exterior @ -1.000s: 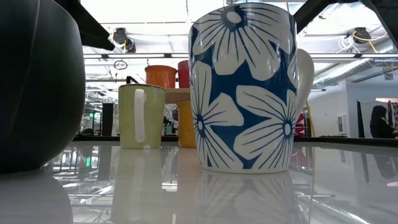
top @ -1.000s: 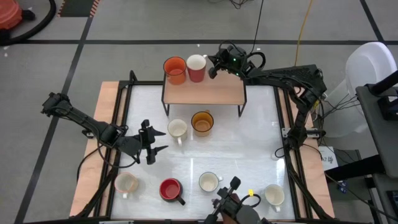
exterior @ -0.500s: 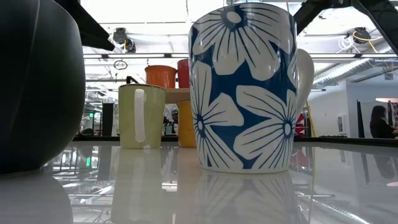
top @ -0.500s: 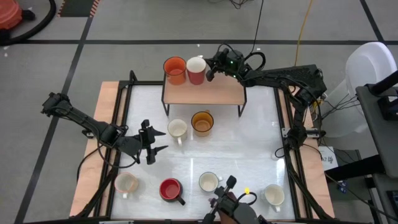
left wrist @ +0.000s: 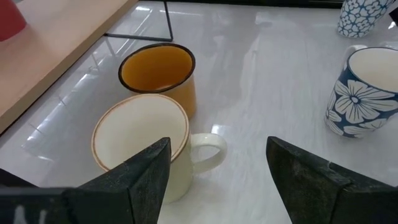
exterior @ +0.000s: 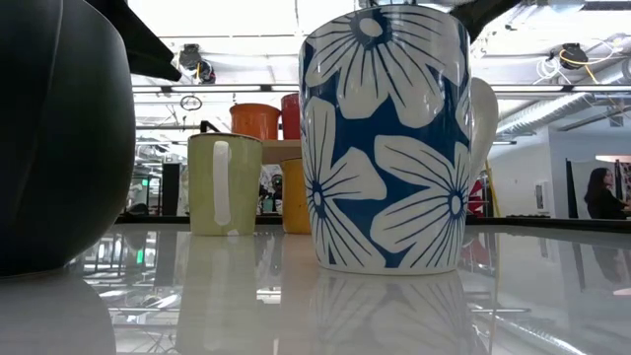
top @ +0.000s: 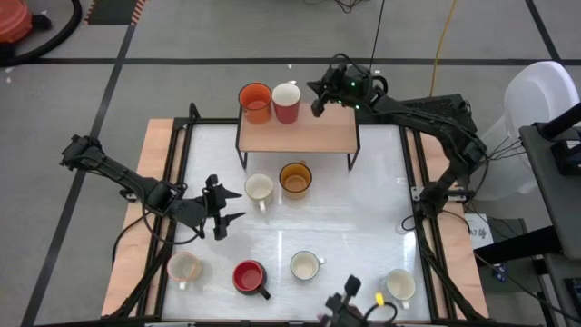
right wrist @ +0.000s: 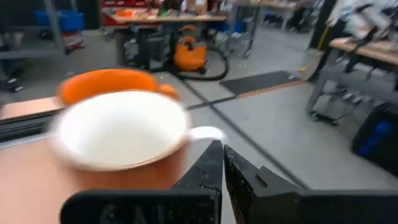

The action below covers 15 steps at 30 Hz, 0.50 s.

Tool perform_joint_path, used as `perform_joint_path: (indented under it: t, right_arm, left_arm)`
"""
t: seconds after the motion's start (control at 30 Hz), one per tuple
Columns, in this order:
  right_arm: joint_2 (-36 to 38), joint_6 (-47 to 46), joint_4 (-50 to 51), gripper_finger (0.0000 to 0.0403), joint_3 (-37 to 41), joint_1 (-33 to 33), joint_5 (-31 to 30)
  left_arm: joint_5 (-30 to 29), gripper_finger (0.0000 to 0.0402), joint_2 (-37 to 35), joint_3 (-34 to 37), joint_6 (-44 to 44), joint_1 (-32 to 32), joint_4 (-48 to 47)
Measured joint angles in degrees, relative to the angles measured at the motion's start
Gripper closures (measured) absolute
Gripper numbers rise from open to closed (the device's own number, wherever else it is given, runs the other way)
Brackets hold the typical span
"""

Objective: Place coffee mugs
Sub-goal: Put the yellow patterned mug on the shelf

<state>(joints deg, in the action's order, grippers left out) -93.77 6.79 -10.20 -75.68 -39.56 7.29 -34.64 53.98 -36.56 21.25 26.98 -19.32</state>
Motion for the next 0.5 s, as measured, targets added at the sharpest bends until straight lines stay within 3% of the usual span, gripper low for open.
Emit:
perform_joint_path:
  t: [0.17, 0.5]
  right_arm:
    - [3.46, -0.31, 3.90, 0.0403, 4.64, 4.08, -0.55]
    - [12.52, -7.75, -11.56, 0.0403, 26.78, 11.92, -4.87]
  left_arm:
    - [0.00, 0.0133, 0.02, 0.00, 1.64, 0.17, -0.05]
    - [0.00, 0.0133, 0.02, 0.00, 2.89, 0.90, -0.07]
